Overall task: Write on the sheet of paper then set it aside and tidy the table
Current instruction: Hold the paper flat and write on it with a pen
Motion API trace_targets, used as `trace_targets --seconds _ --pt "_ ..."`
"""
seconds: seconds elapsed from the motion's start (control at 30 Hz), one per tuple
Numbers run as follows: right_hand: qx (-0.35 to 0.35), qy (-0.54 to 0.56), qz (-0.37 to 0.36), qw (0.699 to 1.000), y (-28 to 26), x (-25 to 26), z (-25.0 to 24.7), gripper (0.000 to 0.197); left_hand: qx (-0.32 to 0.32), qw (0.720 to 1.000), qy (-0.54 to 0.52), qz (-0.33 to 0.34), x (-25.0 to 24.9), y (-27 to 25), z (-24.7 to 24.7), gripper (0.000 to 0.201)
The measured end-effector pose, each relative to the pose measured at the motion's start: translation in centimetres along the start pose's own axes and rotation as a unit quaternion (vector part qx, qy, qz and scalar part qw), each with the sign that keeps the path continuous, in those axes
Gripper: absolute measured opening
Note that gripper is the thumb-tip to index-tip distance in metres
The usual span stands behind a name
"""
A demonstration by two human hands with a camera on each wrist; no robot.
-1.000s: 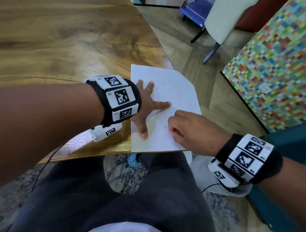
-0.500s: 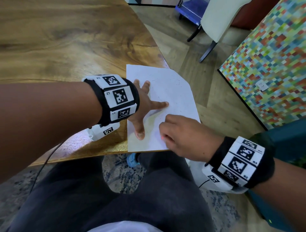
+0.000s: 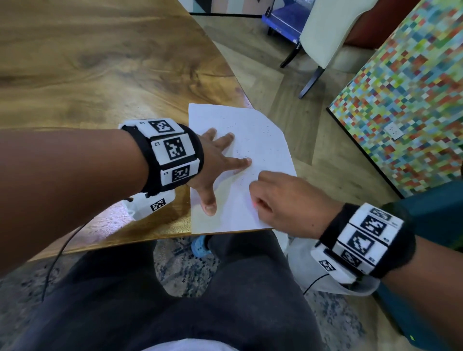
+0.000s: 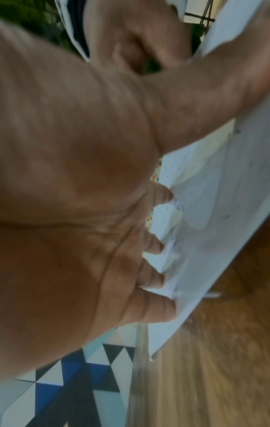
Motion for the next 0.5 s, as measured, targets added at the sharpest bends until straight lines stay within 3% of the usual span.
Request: trace_targets --seconds 0.1,0.3,0.4,0.5 --pt "0.008 0.005 0.01 1.0 -1.1 -0.5 0.5 0.01 0.002 1.0 0.002 0.002 -0.1 0.1 0.1 0.136" --pt "-0.046 0.031 0.164 0.985 1.1 -7.5 -1.7 0.01 0.005 1.0 -0.001 0.008 -0.5 0.0 -0.1 0.133" --pt "-0.039 0.03 0.16 0.986 1.1 -7.7 -1.7 0.011 0.008 1.0 -0.007 0.009 -0.8 0.0 -0.1 0.131" --pt "-0.028 0.035 0.095 0.994 -0.4 -5.3 -0.7 0.009 0.009 1.0 -0.016 0.009 -0.7 0.1 0.0 0.132"
Point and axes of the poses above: each hand's wrist, its own y-axis towards the middle knuckle, its own z-axis out of the palm, x = y × z, the point moved 8 cm from there along y, towards the middle knuckle, and after that the axes turned 1 degree about -x, right-handed, at the moved point
